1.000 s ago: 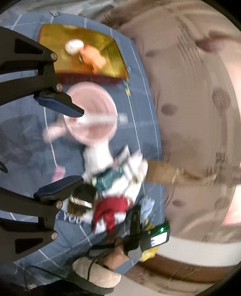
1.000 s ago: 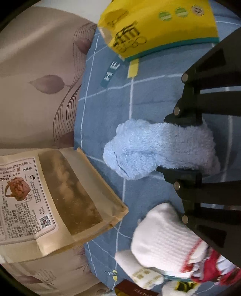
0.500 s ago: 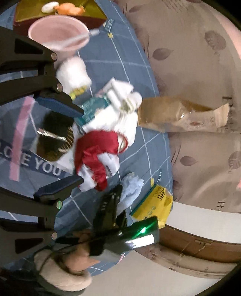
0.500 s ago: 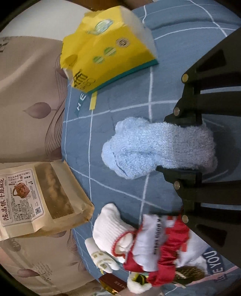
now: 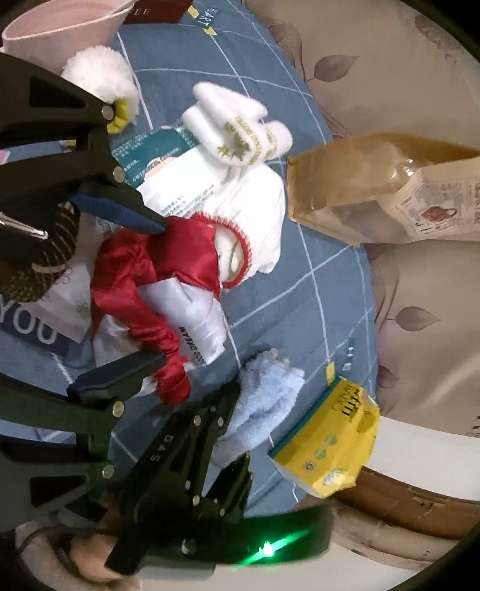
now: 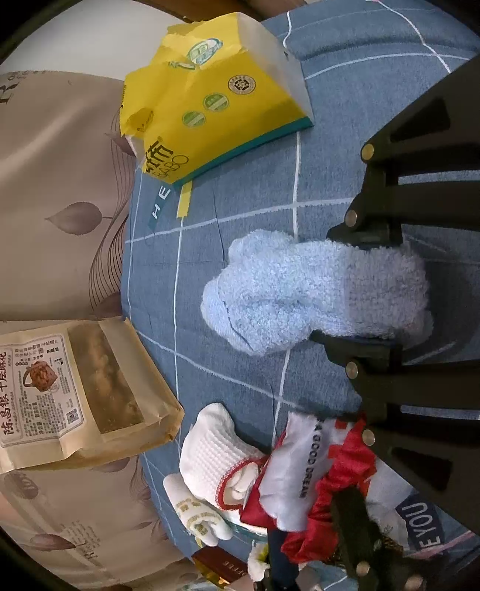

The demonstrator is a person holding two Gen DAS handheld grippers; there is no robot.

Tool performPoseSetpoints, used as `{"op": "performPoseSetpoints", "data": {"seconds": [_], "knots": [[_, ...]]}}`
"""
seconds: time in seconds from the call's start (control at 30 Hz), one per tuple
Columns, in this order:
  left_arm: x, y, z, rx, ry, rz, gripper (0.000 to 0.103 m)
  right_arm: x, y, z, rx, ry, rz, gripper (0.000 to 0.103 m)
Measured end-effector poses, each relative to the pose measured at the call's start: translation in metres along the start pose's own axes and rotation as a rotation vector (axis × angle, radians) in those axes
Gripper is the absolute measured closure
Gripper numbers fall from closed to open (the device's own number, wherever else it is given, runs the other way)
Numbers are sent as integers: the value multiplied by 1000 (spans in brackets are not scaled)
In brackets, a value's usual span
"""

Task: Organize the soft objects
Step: 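Grasp the red-and-white GOOD DREAM cloth with the left gripper, then carry the red-and-white cloth into the gold tray and open the left gripper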

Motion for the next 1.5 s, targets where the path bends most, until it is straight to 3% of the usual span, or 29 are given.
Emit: {"op": "performPoseSetpoints", "data": {"seconds": [0.07, 0.17, 0.3, 0.8, 1.5], "knots": [[1, 0, -4, 7, -11, -14, 36, 0, 0, 0, -1, 0, 0, 71], [4, 2, -3, 12, -8, -22, 76, 0, 0, -1, -4, -2, 0, 71], [9, 4, 3, 51, 10, -7, 84, 0, 0, 0, -5, -3, 0, 71], [24, 57, -6, 99, -30, -76, 87, 0, 1, 0, -5, -2, 0, 71], [32, 126, 42, 2, 53, -160, 87, 0, 0, 0, -6, -2, 0, 71]]}}
Point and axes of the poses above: each gripper's, at about its wrist camera, not at the fingertips, and y roughly against the way its jaws point, z to its left, x to its underside, the point moved 3 cm from there along -y, roughly the way its jaws point, and after that the axes turned 9 degrees about z, right-handed, at the moved point
